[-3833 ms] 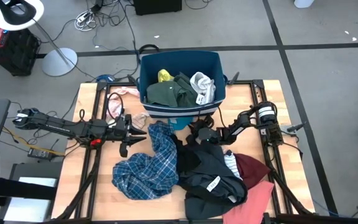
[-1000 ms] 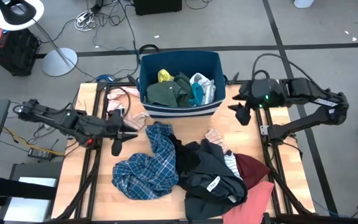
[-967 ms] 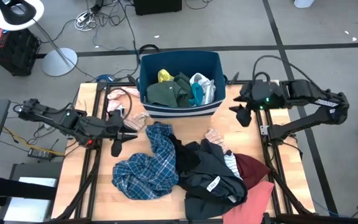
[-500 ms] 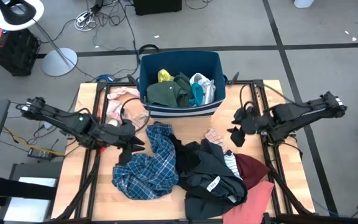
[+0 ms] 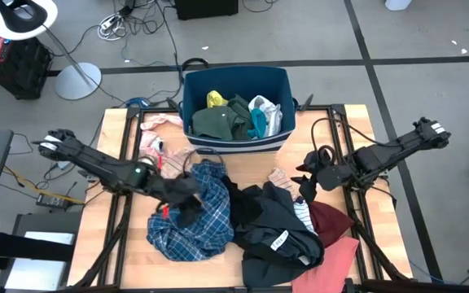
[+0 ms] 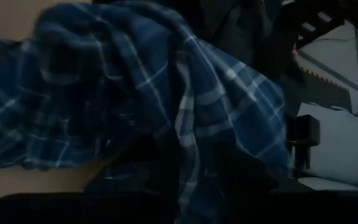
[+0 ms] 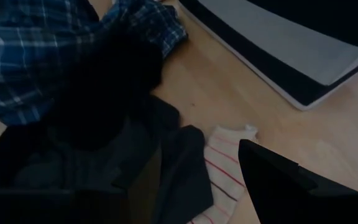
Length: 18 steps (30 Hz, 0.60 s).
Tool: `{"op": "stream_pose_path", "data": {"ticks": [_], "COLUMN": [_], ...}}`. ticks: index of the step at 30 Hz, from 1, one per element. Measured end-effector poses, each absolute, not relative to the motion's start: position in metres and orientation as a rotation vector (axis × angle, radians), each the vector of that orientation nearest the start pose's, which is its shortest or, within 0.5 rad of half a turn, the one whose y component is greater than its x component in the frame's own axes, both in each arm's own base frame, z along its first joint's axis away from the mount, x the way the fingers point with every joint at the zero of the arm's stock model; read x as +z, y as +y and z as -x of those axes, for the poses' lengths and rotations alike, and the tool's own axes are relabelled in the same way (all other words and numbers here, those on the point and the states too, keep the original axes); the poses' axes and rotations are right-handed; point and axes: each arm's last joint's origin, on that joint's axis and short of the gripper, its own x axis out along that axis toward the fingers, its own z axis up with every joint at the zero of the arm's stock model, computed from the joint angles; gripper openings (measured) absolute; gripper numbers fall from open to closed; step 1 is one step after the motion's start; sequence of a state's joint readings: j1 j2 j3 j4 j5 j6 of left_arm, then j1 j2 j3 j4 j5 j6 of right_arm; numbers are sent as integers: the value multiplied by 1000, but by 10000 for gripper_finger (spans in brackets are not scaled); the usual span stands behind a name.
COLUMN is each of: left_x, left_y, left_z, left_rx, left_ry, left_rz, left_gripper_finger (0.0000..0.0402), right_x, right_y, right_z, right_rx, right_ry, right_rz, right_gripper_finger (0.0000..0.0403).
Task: Sort clothes
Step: Put the blue pants into the laundry organizer
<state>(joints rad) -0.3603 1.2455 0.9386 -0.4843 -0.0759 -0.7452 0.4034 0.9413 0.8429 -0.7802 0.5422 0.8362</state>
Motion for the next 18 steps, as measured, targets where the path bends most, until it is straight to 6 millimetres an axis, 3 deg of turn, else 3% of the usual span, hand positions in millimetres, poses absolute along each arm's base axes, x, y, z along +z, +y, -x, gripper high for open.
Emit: {"op": "stream_pose_path", "data": {"ticks": [6, 10, 12, 15, 18], "left_x": [239, 232, 234, 243, 261], "left_y": [-96, -100, -102, -100, -97], "left_z": [-261, -274, -280, -286, -287], "left_rx": [58, -3, -39, -71, -99], "left_ry": [907, 888, 840, 746, 674], "left_rz": [493, 548, 588, 620, 619], "left_gripper_finger": [113, 109, 89, 25, 7], "right_x": [282, 282, 282, 283, 283], "right_y": [57, 58, 58, 58, 57], "right_z": [-165, -165, -165, -165, -165], "right_rx": [-433, -435, -444, -454, -457], "right_ry": [642, 637, 631, 624, 622], "right_rz": [-380, -373, -368, -363, -361], "right_gripper_finger": [217, 217, 217, 217, 217]}}
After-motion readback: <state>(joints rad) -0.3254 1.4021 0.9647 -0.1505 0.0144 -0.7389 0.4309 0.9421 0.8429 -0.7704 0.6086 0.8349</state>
